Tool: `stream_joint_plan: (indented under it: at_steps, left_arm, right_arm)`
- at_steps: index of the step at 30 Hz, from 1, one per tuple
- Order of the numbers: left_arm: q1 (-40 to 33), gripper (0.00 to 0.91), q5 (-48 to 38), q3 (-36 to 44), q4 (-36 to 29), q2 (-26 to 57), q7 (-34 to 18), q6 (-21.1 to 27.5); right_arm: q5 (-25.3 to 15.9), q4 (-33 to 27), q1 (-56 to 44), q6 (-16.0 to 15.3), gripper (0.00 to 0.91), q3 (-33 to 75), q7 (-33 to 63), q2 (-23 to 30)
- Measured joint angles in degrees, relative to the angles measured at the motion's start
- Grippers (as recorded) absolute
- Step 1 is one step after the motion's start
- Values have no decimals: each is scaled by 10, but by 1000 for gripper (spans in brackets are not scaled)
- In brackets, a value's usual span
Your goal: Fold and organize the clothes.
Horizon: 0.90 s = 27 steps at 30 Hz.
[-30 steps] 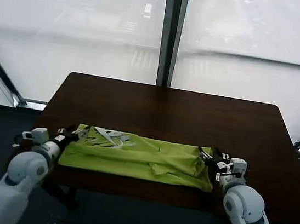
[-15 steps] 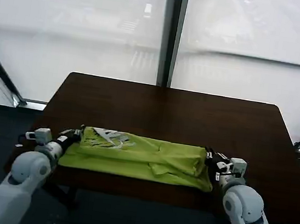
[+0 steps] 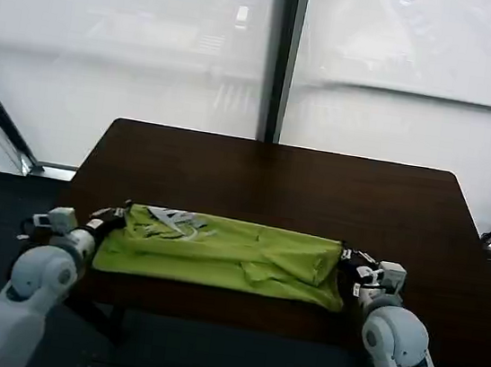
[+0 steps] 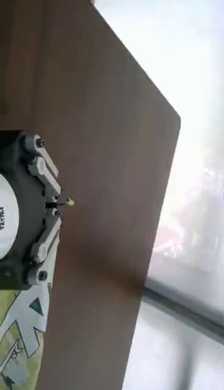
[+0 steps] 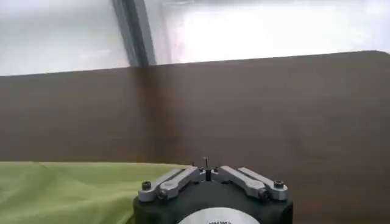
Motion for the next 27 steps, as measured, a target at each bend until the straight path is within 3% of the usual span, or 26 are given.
stream_joint_plan:
  at_steps: [8, 9, 10, 11, 12, 22, 27]
  left_arm:
    - [0, 20, 2, -3, -6, -2, 2, -9]
    - [0, 878, 2, -4, -8, -2, 2, -12]
    - [1, 878, 2, -5, -10, -1, 4, -16]
    - [3, 878, 1, -7, -13, 1, 5, -17]
    - [4, 878, 1, -8, -14, 3, 6, -19]
    - [35, 878, -46, -39, -36, 47, -19, 10]
    - [75, 878, -150, -81, -49, 95, 39, 71]
  right_arm:
    - [3, 4, -7, 28, 0, 7, -15, 6]
    - [3, 6, -9, 35, 0, 8, -27, 5]
    - [3, 9, -12, 41, 156, 10, -36, 3]
    - [1, 11, -14, 48, 634, 12, -45, 2]
    - [-1, 13, -16, 57, 878, 13, -52, 0]
    - [-44, 26, -43, 166, 878, 27, -87, -28]
    - [-42, 54, -84, 204, 878, 45, -100, -53]
